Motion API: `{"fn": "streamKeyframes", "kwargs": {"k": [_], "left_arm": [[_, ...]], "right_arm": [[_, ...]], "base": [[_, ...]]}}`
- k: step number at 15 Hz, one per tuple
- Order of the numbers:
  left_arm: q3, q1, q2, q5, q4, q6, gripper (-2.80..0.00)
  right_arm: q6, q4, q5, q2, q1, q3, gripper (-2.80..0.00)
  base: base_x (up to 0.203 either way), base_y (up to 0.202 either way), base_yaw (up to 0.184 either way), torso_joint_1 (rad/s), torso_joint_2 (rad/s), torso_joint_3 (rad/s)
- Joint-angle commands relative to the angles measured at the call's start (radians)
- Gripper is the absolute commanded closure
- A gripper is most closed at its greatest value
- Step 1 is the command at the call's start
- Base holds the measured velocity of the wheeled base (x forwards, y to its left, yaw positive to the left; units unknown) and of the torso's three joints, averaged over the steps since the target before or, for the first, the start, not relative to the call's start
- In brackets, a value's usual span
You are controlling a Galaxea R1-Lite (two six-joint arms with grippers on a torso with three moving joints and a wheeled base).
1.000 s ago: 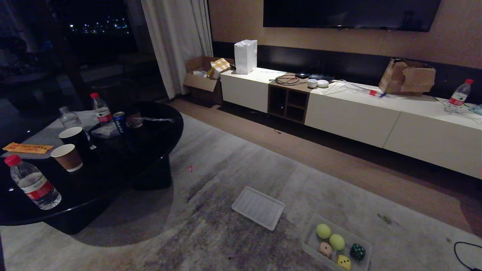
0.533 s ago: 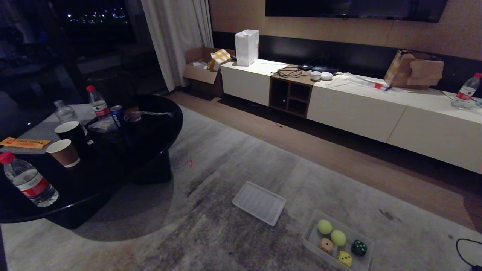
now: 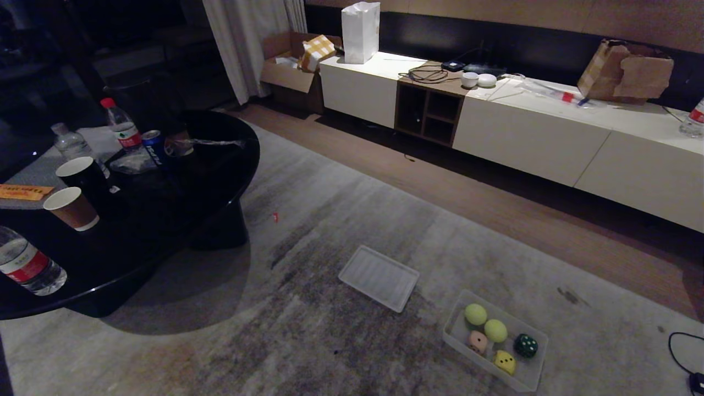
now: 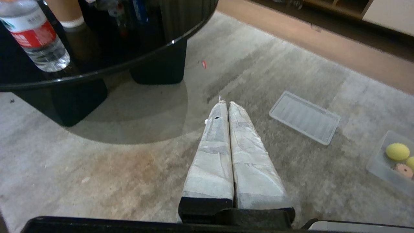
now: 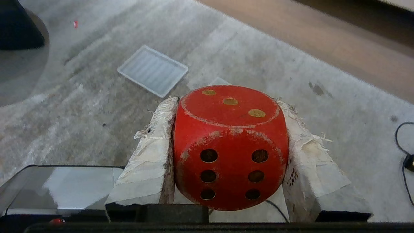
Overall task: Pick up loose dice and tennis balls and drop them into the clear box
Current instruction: Put the toys in the box
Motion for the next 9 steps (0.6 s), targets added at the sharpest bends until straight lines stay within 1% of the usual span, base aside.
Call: {"fn": "streamKeyframes", "kwargs": {"k": [1, 9], "left_arm": [[0.002, 0.000, 0.002, 0.000, 0.000, -0.001, 0.00], [0.002, 0.000, 0.002, 0.000, 0.000, -0.002, 0.00]], "right_arm": [[0.000, 0.002, 0.001, 0.001, 0.001, 0.000, 0.00], [0.001, 0.002, 0.001, 0.001, 0.001, 0.000, 0.00]], "base": [[0.000, 0.000, 0.000, 0.002, 0.00, -0.194], [0.000, 0.000, 0.000, 0.003, 0.00, -0.198]]}}
